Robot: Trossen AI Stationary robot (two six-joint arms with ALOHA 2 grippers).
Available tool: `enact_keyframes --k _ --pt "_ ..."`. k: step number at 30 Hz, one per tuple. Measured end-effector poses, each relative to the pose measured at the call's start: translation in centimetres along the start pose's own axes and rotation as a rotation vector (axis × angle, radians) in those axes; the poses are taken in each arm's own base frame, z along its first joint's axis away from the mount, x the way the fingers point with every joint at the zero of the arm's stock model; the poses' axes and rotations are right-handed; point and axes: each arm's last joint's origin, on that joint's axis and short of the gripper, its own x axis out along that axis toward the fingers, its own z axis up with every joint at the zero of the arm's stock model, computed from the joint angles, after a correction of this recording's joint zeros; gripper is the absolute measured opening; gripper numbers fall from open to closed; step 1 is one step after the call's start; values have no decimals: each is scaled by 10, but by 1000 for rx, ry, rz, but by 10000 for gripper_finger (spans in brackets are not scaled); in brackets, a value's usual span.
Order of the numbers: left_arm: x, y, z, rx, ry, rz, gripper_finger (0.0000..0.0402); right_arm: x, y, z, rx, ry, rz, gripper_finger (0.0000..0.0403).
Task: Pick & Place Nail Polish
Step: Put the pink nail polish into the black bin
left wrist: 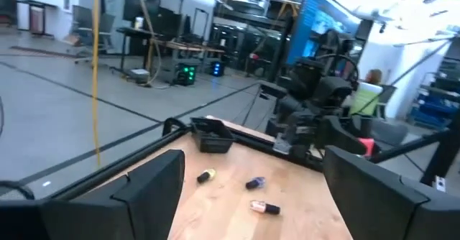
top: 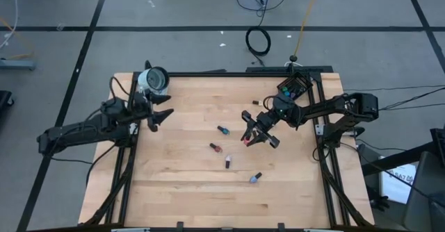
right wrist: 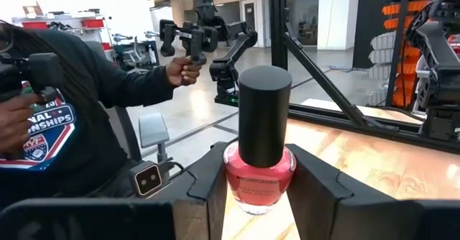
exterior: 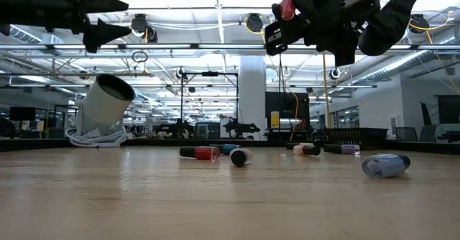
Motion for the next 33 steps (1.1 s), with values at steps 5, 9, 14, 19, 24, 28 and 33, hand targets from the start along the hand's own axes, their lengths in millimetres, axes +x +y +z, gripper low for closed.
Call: enact_keyframes --k 5,9,14,19,24,28,33 --pt "2 4 -16 -11 35 24 315 0 0 -1 5 4 0 107" --pt "3 7 -29 -19 35 24 314 0 0 -1 8 5 0 107" --pt "2 10 -40 -19 43 26 322 0 0 -1 7 5 0 107" --pt "2 11 -47 -5 62 30 324 0 0 -1 11 7 0 107" --pt "2 12 -47 31 64 29 314 0 0 -2 59 12 3 107" --pt "2 12 -47 67 65 28 311 5 4 -6 117 41 41 107" --pt "2 12 -47 71 65 28 310 19 19 -9 214 73 161 107"
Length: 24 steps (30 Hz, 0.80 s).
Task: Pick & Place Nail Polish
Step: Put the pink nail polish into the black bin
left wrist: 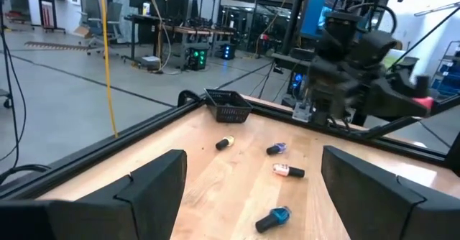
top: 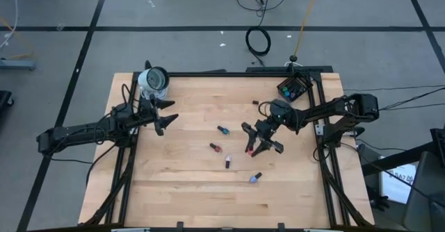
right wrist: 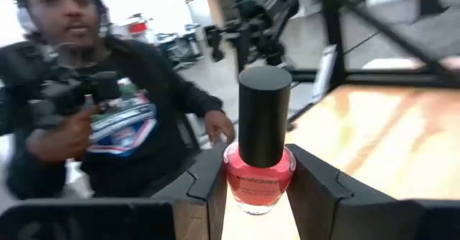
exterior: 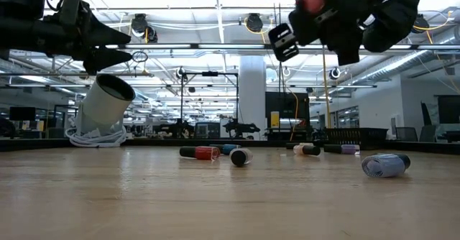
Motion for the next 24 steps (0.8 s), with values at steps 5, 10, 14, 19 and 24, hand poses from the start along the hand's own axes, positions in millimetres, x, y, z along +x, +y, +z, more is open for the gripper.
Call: enact_keyframes --k 5,10,14,19,24 --pt "0 0 0 0 0 0 310 23 16 -2 15 4 53 107" --pt "0 0 0 0 0 0 310 41 23 -10 39 17 -72 107" --pt "0 0 0 0 0 0 310 47 23 -26 102 103 -299 107" --pt "0 0 0 0 1 0 310 40 15 -47 139 268 -673 107" --pt "0 0 0 0 0 0 310 26 9 -58 75 427 -941 107"
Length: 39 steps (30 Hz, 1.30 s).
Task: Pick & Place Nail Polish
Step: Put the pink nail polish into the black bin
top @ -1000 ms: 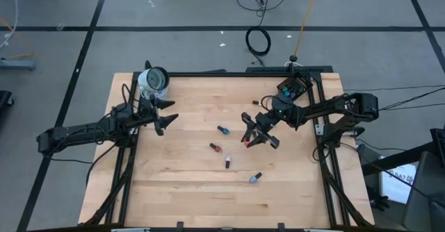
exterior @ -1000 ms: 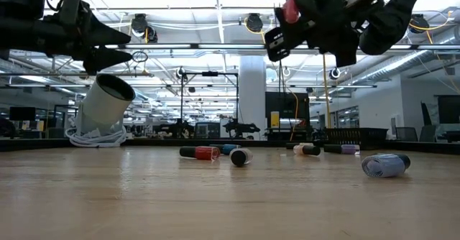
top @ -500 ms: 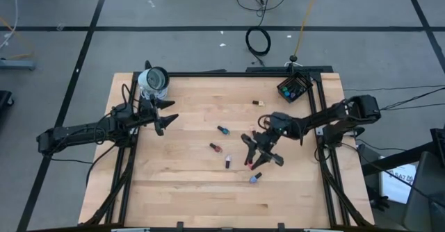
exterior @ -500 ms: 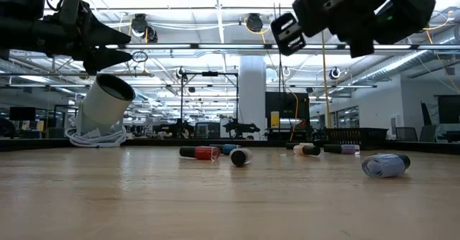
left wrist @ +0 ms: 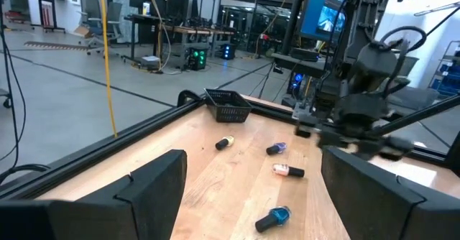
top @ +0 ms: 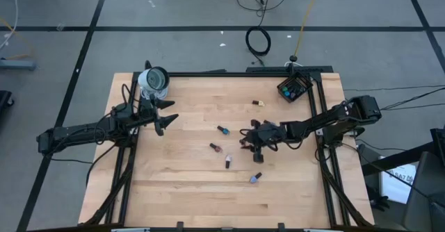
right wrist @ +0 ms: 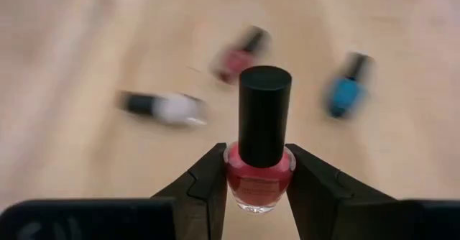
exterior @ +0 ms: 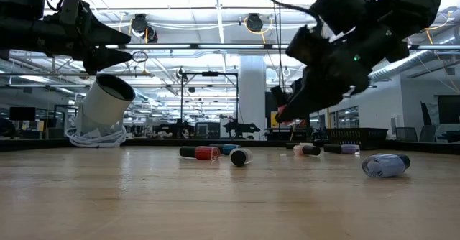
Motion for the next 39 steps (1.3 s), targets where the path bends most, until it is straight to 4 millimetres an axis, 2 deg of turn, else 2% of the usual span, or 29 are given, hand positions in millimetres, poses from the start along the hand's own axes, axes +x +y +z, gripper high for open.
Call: enact_keyframes --k 15,18,21,28,35,39 --pt "0 0 0 -1 0 0 310 -5 -27 -2 -312 104 -582 107" --pt "0 0 0 -1 0 0 310 -6 -29 1 -352 103 -655 107" --pt "0 0 0 -1 0 0 310 -5 -34 1 -314 86 -571 107" --pt "0 0 0 -1 0 0 310 -2 -38 -5 -40 65 -163 107" --pt "0 0 0 -1 0 0 310 -3 -31 10 28 -81 143 107" --pt "0 0 0 -1 -1 0 310 -8 -29 21 15 -182 212 107"
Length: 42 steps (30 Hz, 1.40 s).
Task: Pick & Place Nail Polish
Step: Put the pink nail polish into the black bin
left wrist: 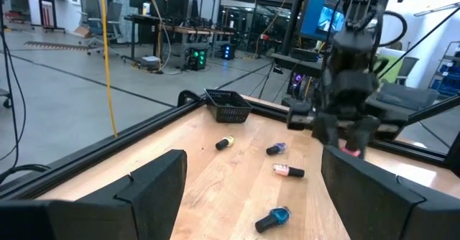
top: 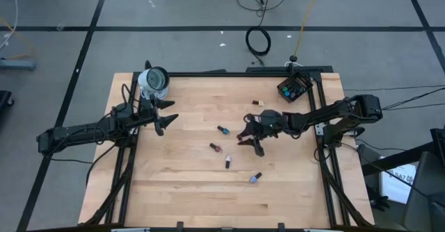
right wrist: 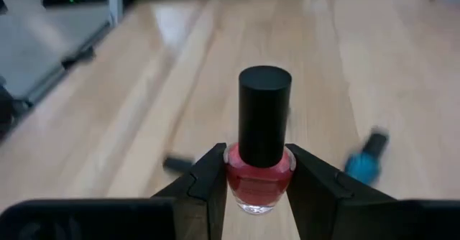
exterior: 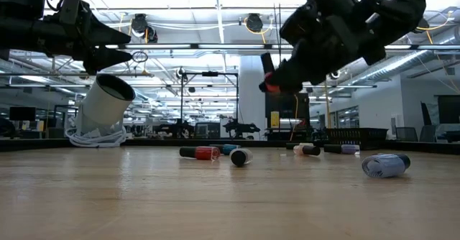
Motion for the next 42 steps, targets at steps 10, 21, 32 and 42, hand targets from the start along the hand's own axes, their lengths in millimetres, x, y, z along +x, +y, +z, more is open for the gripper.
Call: enact_keyframes --k 10,21,32,42 --pt "0 0 0 0 0 -1 310 -1 -11 -19 -84 188 -347 107" --pt "0 0 0 0 0 0 310 -9 -7 -3 -250 128 -475 107" --pt "0 0 0 0 -1 0 310 -10 -5 -18 -41 237 -239 107" --pt "0 0 0 0 0 -1 310 -16 -8 -10 8 178 -107 107"
